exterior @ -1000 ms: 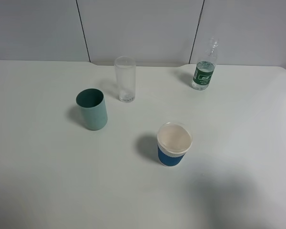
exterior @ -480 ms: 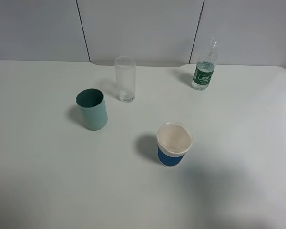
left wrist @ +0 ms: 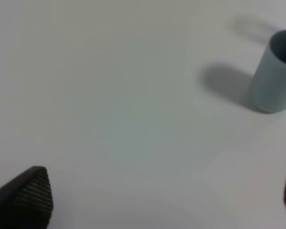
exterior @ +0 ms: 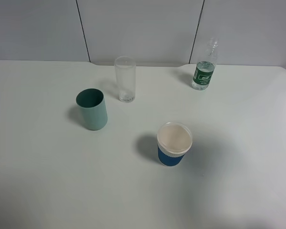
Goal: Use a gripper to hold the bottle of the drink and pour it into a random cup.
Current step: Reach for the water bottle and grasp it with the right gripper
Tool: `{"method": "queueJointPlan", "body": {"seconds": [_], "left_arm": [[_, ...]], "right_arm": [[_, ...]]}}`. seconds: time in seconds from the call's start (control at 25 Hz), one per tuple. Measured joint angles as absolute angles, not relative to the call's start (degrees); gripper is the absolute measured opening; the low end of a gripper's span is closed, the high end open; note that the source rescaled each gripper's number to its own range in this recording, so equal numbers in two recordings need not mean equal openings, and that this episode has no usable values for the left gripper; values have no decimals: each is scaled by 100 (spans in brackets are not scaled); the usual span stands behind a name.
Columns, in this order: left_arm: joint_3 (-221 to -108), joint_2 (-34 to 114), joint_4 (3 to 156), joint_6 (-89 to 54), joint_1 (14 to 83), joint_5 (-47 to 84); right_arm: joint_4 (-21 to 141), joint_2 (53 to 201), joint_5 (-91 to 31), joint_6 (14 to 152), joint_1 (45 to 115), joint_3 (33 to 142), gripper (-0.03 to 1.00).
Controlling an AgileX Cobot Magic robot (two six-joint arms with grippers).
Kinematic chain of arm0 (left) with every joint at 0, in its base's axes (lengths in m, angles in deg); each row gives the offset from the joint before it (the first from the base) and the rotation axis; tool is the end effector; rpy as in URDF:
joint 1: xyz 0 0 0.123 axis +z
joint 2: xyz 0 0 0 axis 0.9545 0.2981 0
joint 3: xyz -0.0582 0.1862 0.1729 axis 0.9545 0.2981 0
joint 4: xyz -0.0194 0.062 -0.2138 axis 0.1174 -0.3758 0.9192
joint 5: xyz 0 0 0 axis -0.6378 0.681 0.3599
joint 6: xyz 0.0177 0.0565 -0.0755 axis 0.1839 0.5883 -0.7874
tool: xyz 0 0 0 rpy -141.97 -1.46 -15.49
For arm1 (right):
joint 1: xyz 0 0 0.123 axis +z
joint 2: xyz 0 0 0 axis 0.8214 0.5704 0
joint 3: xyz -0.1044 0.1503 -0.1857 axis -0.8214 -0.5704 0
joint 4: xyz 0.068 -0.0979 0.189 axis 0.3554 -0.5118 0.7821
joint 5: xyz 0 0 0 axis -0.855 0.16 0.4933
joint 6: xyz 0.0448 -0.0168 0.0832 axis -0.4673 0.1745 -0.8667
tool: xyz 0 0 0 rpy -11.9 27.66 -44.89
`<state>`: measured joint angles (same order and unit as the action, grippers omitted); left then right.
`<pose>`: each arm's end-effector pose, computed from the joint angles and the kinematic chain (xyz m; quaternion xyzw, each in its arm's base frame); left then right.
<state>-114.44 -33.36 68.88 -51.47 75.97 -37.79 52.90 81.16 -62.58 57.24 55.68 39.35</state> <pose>-0.0026 -0.0044 0.2647 -0.0201 0.8464 -0.0071 0.5321 0.0847 0.0012 0.2860 0.0188 0.8739 0.0180 0.4854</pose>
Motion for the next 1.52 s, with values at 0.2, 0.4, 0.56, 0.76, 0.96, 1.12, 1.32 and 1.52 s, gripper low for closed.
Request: {"method": "queueJointPlan", "body": {"seconds": [0.2, 0.4, 0.56, 0.76, 0.96, 1.12, 1.32, 1.52], "left_arm": [[-11444, -3336, 6888, -5147, 7597, -3779], [-11444, -3336, 6888, -5147, 7597, -3779], [-11444, -3336, 6883, -5147, 7597, -3779], [-11444, -3336, 6883, -5147, 7597, -3779], [-11444, -3336, 6883, -5147, 7597, -3779], [-11444, -3336, 6883, -5147, 7597, -3779], [-11444, -3336, 6883, -5147, 7597, -3779], [-11444, -3336, 6883, -5147, 7597, -3779]], "right_arm": [[4684, 8864, -5940, 5409, 5568, 3935, 92], [4086, 9644, -5425, 5161, 5568, 3935, 100], [3971, 10172, -4708, 5102, 5568, 3935, 100], [3886, 10795, -3904, 5083, 5568, 3935, 100], [3880, 11642, -3005, 5083, 5568, 3939, 100], [3875, 12393, -2235, 5083, 5568, 3939, 100], [3869, 13401, -1175, 5083, 5568, 3939, 100], [3869, 14351, -92, 5164, 5561, 3946, 100]]}}
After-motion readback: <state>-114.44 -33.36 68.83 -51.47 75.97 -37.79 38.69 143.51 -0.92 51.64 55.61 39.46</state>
